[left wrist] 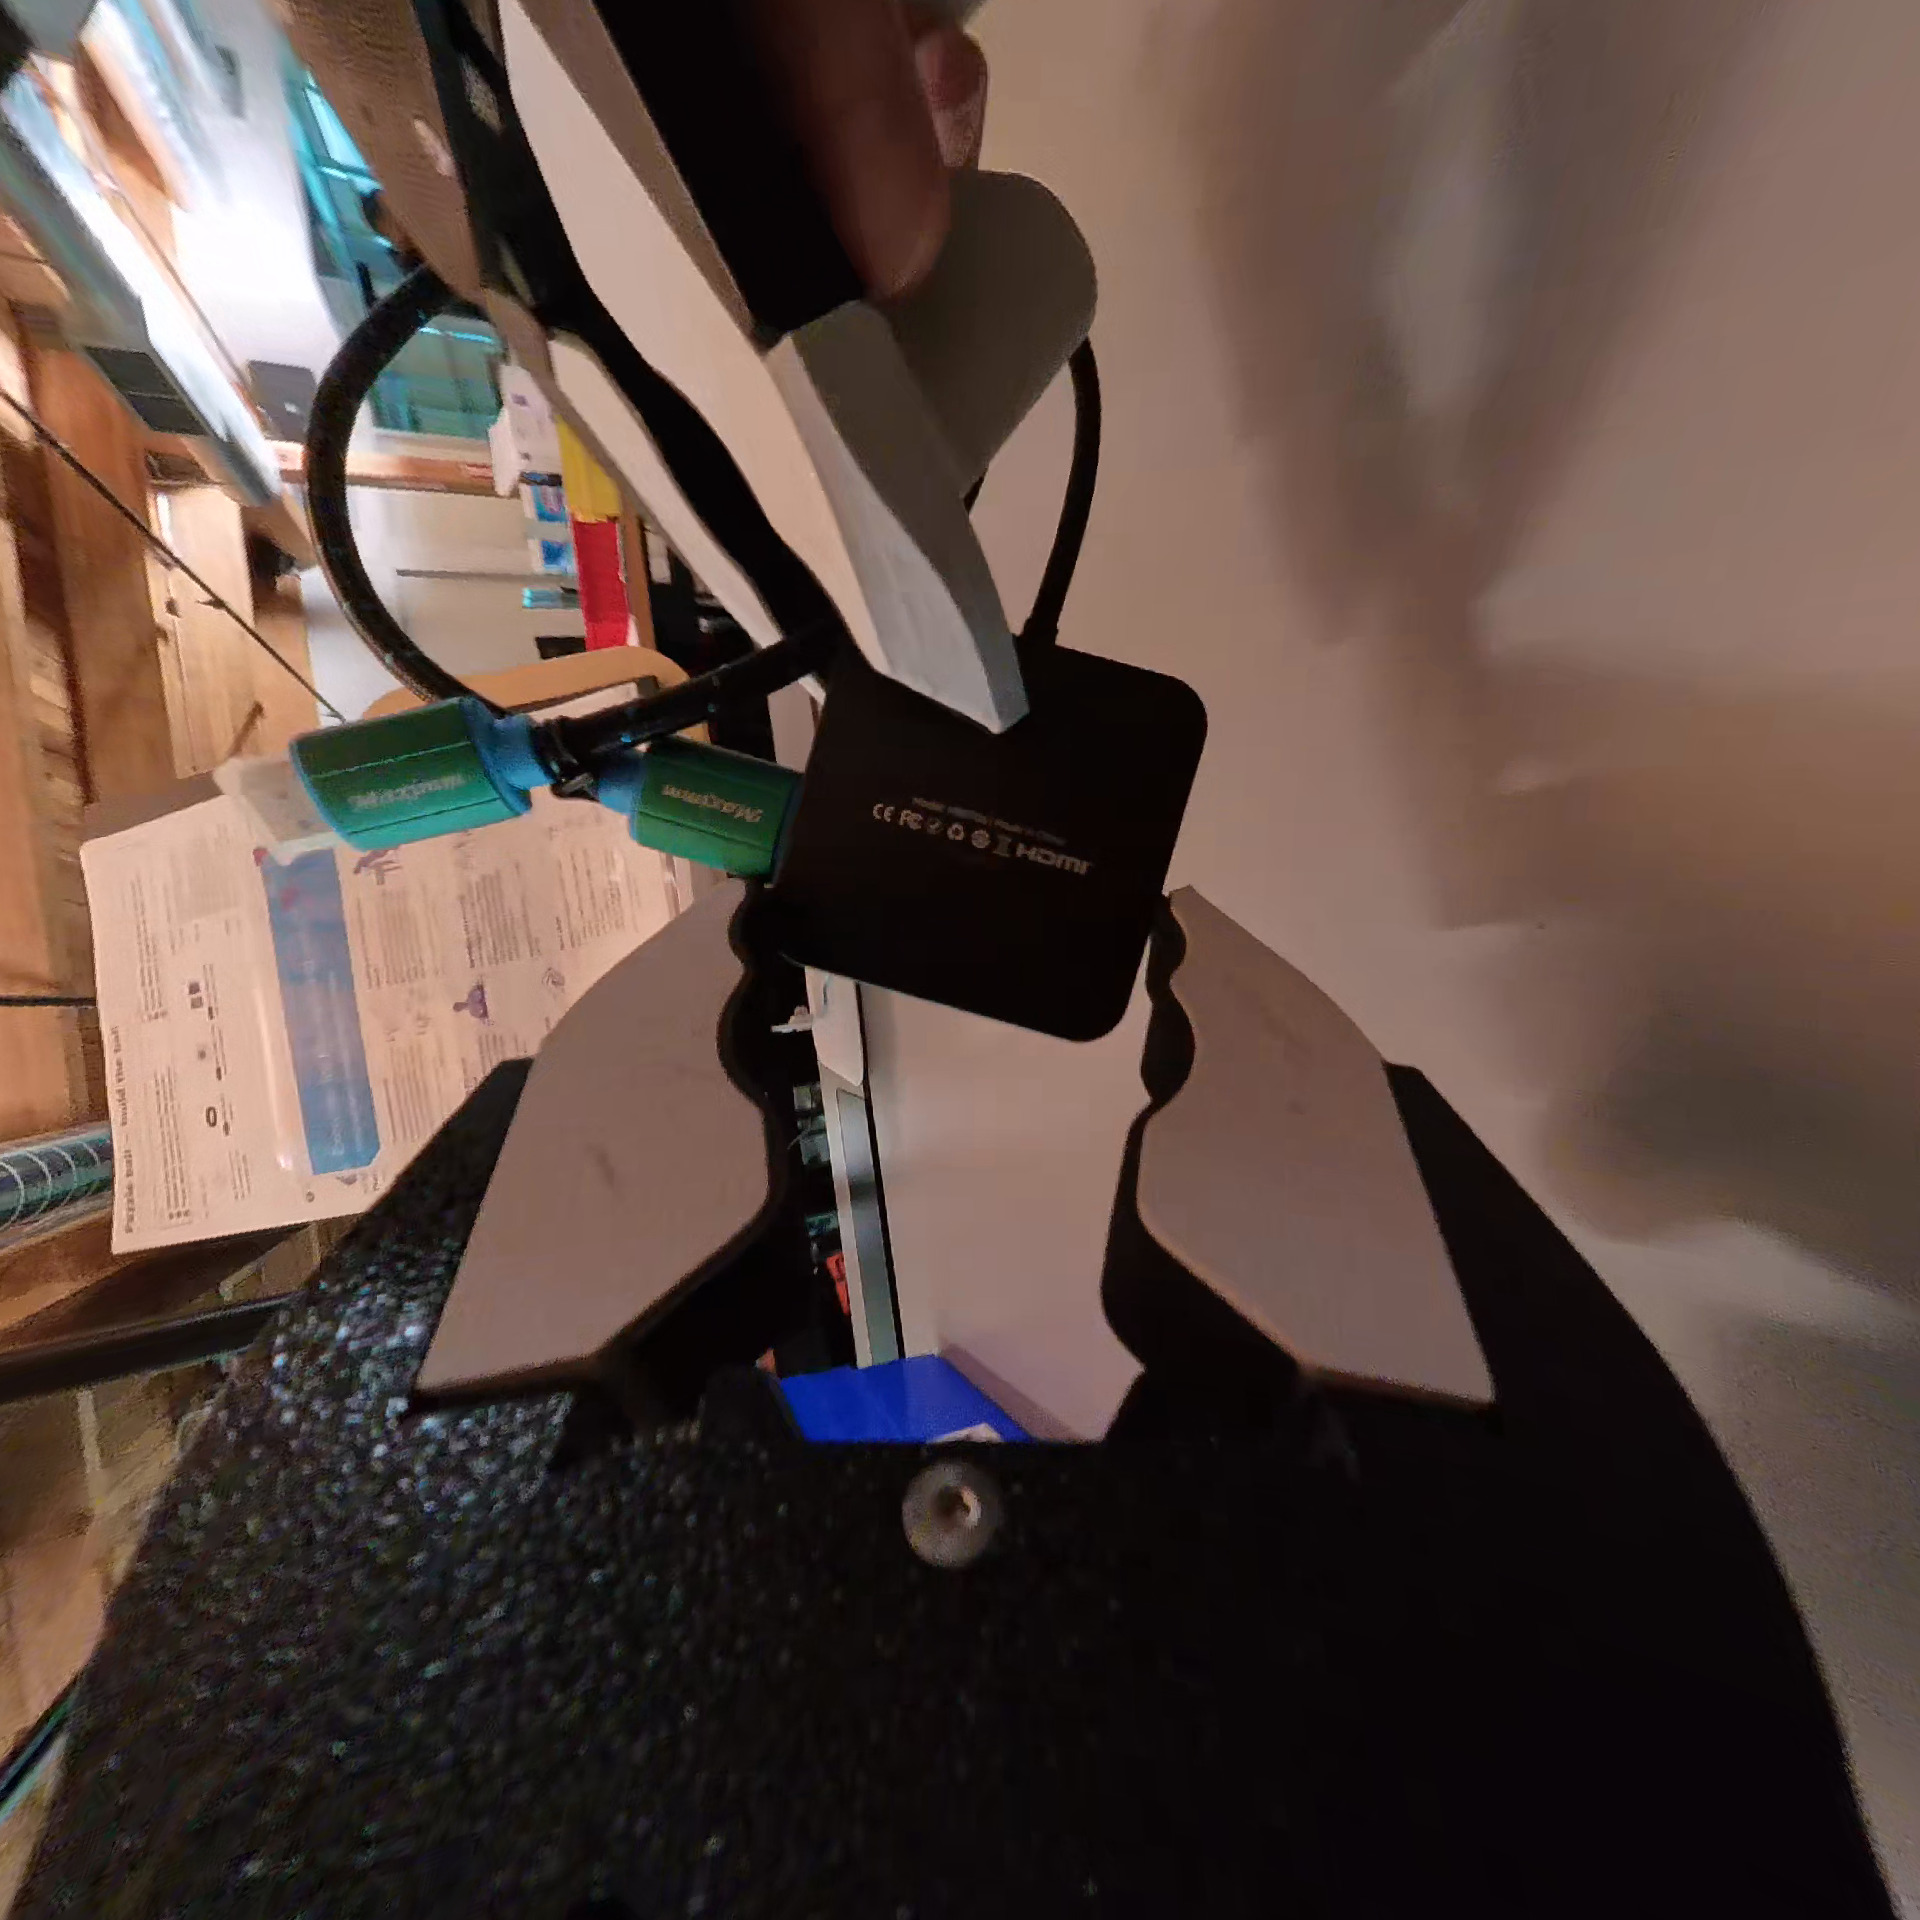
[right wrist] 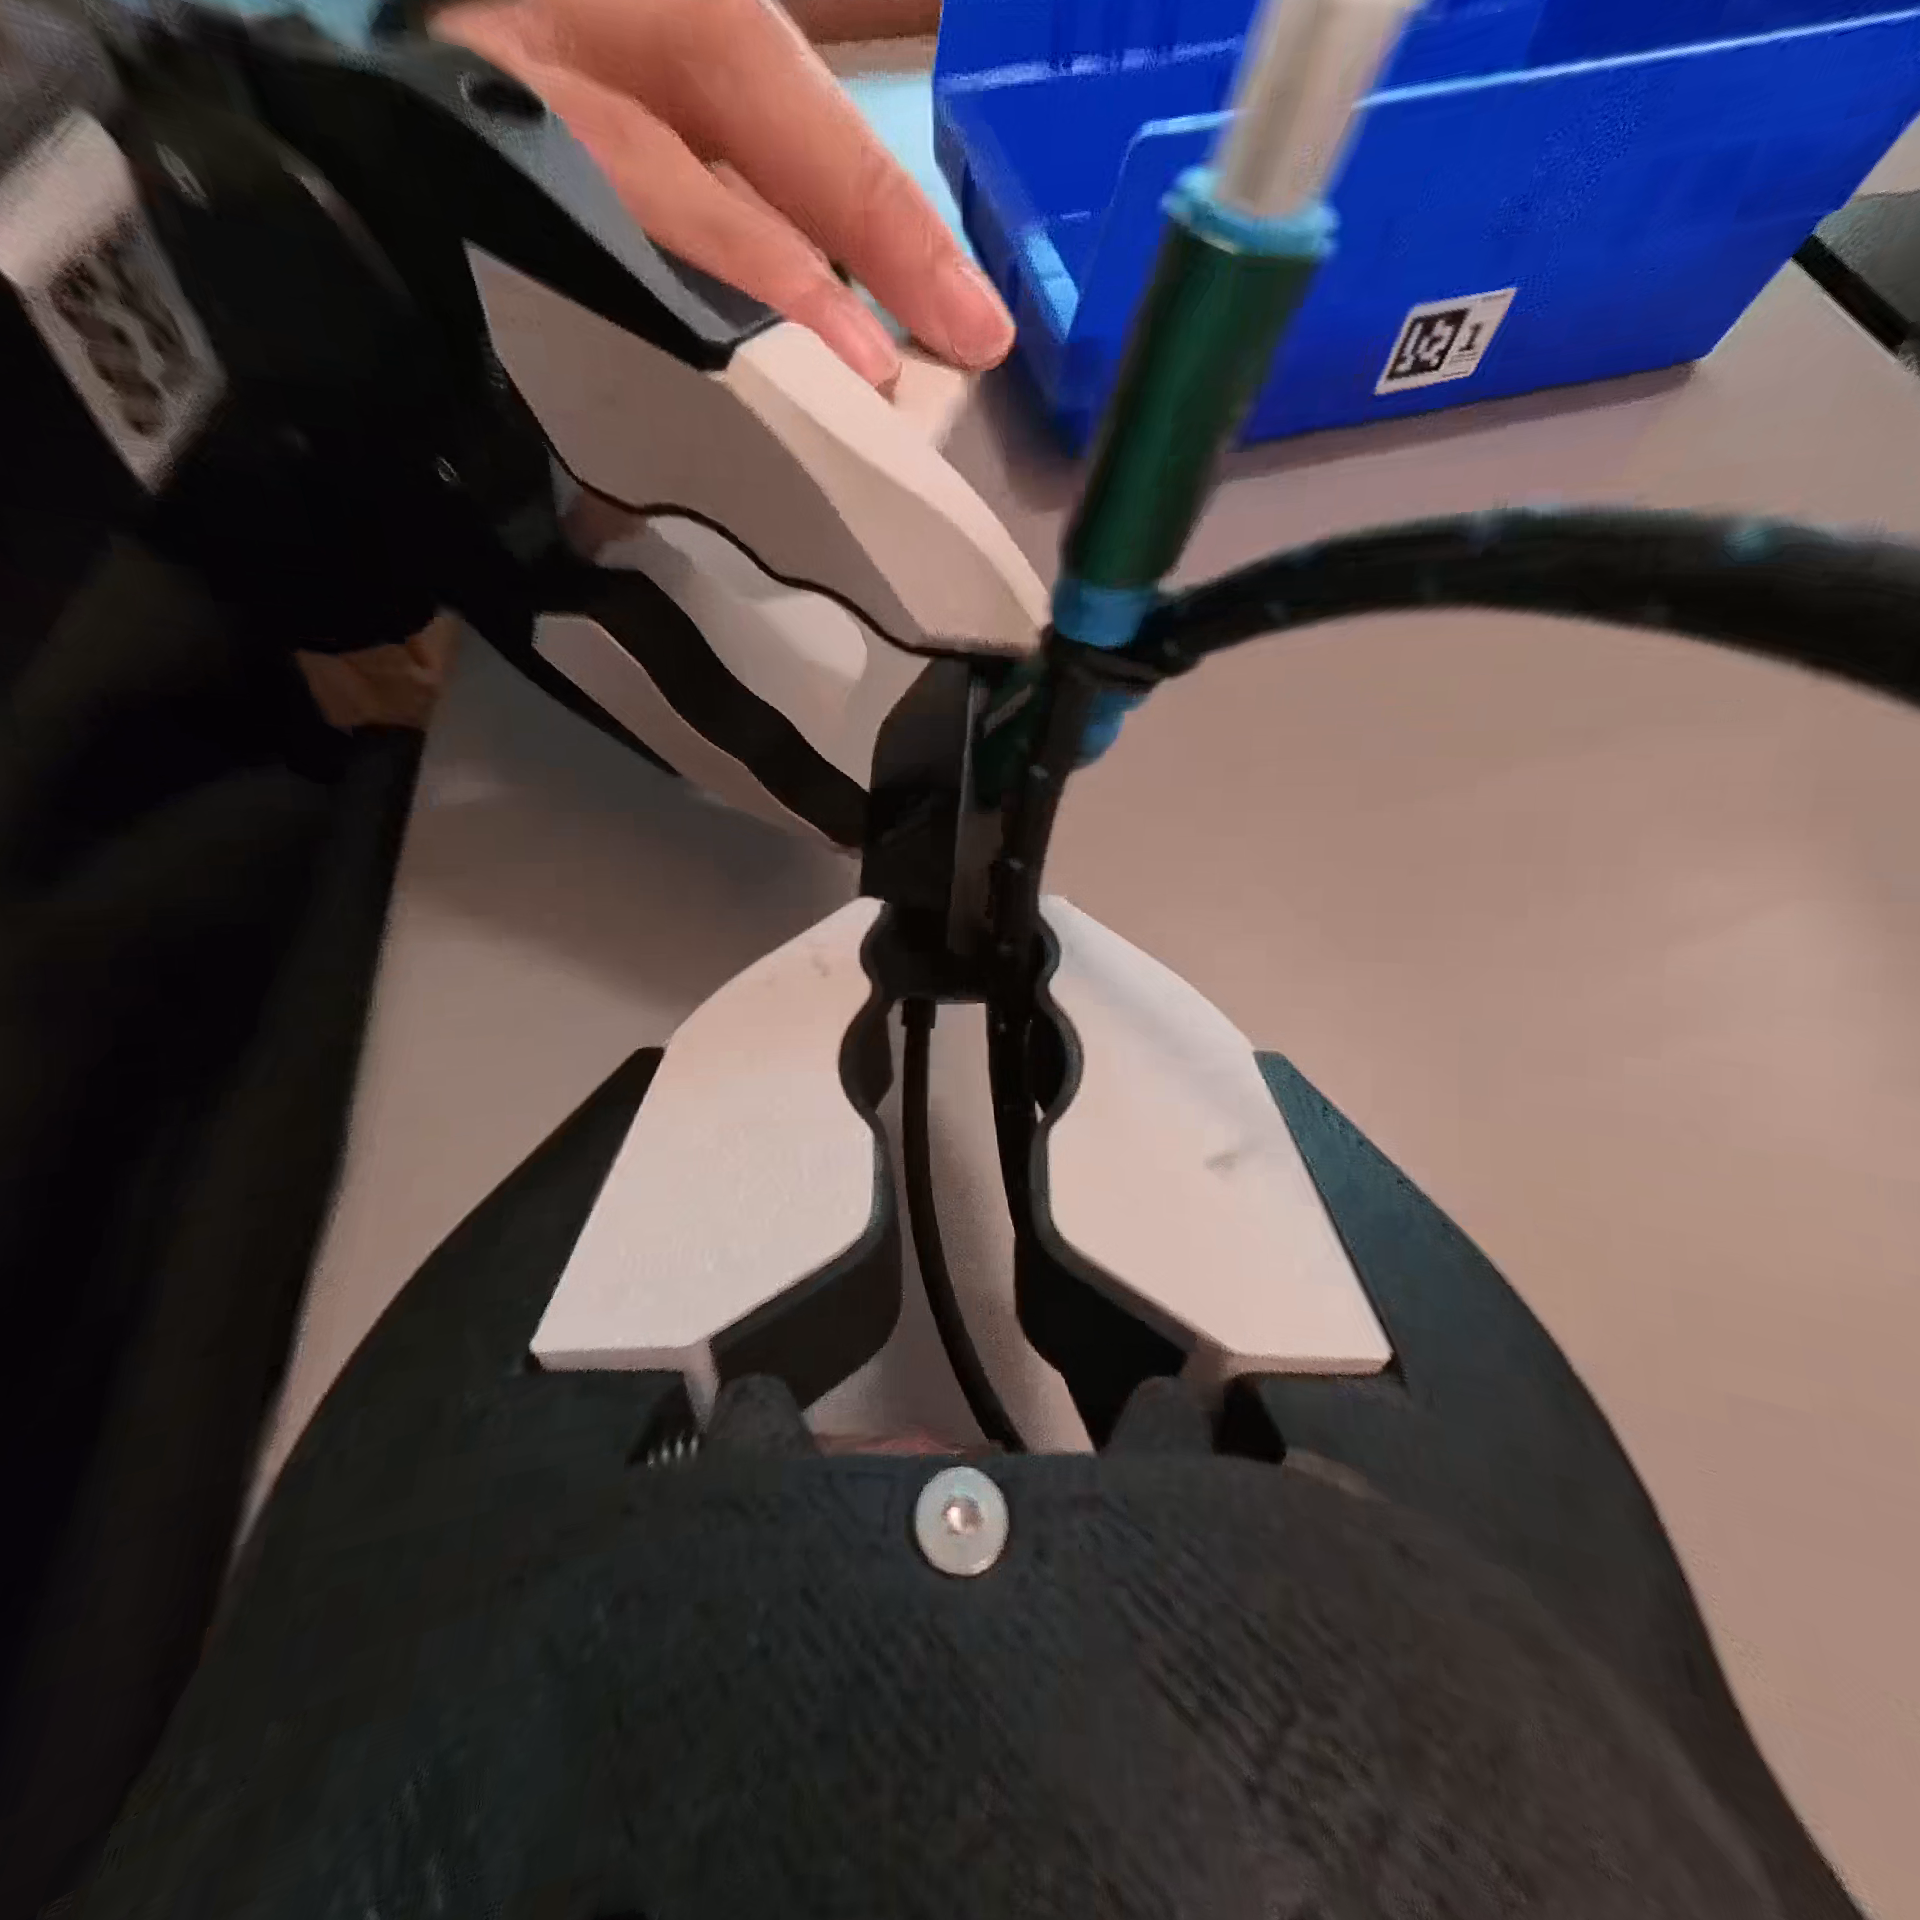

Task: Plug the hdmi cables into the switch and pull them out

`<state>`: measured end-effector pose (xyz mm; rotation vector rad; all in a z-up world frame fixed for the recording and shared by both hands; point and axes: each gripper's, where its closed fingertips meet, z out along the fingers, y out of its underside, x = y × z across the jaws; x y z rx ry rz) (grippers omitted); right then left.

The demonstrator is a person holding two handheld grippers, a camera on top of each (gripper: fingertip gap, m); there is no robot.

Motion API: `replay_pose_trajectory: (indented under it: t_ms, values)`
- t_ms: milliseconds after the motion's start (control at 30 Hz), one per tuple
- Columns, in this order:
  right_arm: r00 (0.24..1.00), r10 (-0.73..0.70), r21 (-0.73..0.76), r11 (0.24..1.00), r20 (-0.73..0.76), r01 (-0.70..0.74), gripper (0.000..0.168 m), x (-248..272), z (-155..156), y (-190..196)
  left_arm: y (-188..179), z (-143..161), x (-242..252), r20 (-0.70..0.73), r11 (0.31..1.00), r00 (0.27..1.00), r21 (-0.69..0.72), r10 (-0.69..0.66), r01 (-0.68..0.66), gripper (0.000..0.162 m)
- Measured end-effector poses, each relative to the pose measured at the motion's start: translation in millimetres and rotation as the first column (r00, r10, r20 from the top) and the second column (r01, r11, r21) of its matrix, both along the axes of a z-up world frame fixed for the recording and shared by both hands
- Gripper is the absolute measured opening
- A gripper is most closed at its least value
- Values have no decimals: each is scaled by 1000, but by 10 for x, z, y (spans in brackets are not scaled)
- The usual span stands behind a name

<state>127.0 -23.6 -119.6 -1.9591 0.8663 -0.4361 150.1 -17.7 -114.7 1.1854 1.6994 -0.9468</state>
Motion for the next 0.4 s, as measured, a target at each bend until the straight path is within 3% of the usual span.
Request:
replay_pose_trajectory:
  t_ms: [100, 133, 233, 300, 400]
  values:
    - [995, -98, 250, 964, 27, 88, 16, 114, 295, -77, 17, 242, 189, -176, 984, 981, -147, 77, -103, 68]
    - [988, -149, 392, 911, 27, 126, 16, 160, 458, -136, 30, 347, 215, -286, 974, 955, -185, 72, -129, 69]
    - [977, -207, 752, 637, -49, 172, 15, 227, 802, -295, 83, 678, 138, -526, 940, 847, -320, -72, -119, 72]
    - [987, -124, 838, 524, -105, 155, 15, 209, 837, -230, 93, 754, 145, -567, 923, 816, -362, -109, -128, 73]
    - [988, -62, 881, 448, -139, 152, 15, 235, 863, -69, 85, 712, 221, -560, 918, 823, -369, -94, -146, 78]
